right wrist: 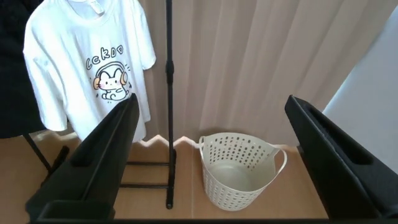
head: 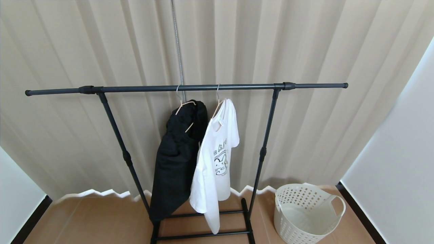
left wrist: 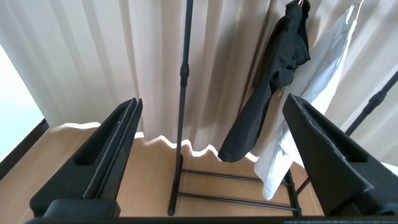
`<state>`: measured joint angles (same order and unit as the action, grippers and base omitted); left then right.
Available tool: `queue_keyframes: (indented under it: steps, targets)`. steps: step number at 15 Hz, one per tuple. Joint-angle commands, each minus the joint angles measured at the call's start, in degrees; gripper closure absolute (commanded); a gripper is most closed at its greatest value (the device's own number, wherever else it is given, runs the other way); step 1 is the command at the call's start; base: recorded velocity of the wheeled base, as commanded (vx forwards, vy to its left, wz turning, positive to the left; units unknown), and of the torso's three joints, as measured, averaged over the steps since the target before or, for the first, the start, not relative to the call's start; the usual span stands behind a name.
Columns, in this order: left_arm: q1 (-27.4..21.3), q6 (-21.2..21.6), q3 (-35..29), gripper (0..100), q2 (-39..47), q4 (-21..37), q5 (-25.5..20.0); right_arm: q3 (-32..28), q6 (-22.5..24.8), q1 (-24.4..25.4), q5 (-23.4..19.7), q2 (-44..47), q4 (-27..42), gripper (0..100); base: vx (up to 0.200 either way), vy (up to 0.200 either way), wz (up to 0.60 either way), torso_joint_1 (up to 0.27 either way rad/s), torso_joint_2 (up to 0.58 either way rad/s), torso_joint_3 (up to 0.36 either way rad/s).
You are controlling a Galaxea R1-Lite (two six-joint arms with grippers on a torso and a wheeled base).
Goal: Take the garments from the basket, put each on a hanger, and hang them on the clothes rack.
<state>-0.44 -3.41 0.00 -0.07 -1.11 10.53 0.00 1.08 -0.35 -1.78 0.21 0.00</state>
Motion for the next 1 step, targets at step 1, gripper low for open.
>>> queue_keyframes:
  steps: [1]
  targets:
    - [0.00, -0.01, 0.00, 0, 0.07, -0.03, 0.01, 0.00, -0.03, 0.00, -0.07, -0.03, 0.00, 0, 0.000, 0.000, 0.00, 0.000, 0.00, 0.000]
